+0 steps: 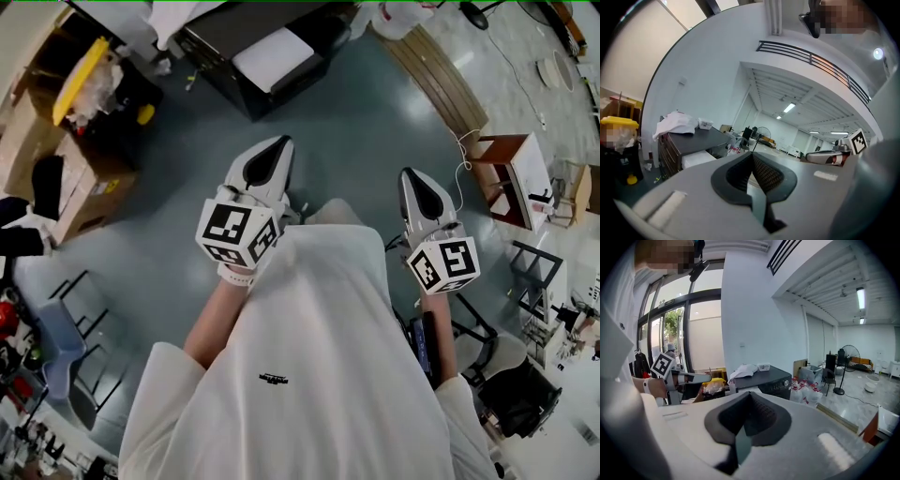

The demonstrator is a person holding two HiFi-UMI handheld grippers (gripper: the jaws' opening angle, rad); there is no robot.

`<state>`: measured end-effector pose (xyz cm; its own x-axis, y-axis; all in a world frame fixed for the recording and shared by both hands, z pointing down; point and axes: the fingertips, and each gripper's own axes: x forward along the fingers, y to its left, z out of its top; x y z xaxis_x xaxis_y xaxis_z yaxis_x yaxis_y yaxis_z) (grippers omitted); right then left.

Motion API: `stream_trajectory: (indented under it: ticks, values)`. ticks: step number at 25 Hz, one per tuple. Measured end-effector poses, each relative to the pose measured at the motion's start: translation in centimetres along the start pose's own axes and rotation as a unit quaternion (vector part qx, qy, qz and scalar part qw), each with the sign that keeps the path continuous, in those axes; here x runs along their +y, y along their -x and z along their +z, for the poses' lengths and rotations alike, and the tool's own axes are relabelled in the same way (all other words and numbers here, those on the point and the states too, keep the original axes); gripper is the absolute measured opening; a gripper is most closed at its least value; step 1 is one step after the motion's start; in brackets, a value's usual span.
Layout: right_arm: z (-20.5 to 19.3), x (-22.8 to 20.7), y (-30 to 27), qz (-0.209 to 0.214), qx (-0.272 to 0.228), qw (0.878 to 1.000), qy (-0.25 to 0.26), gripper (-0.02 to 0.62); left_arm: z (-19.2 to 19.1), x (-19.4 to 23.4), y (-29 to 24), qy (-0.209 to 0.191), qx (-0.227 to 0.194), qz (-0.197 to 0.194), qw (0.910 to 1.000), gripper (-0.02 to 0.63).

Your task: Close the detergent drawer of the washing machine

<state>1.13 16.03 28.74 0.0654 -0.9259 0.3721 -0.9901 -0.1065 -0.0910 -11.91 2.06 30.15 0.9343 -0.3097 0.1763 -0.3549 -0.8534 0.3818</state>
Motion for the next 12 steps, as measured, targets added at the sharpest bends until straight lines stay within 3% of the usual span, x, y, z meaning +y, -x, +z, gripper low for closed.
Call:
stream_trajectory:
  ticks: [7,12]
  values:
    - [-0.7,2.2,-1.4,0.023,0.037,0.999,0.007,0.002,-1.5,0.7,-0.7,0.028,0.021,-0.009,0.9993,0.014]
    - [-0.3,1.6,-2.1,0.031,0.043,0.999,0.012,0.002,-1.3,1.5,-1.2,0.037,0.010,0.004,0.9993,0.014]
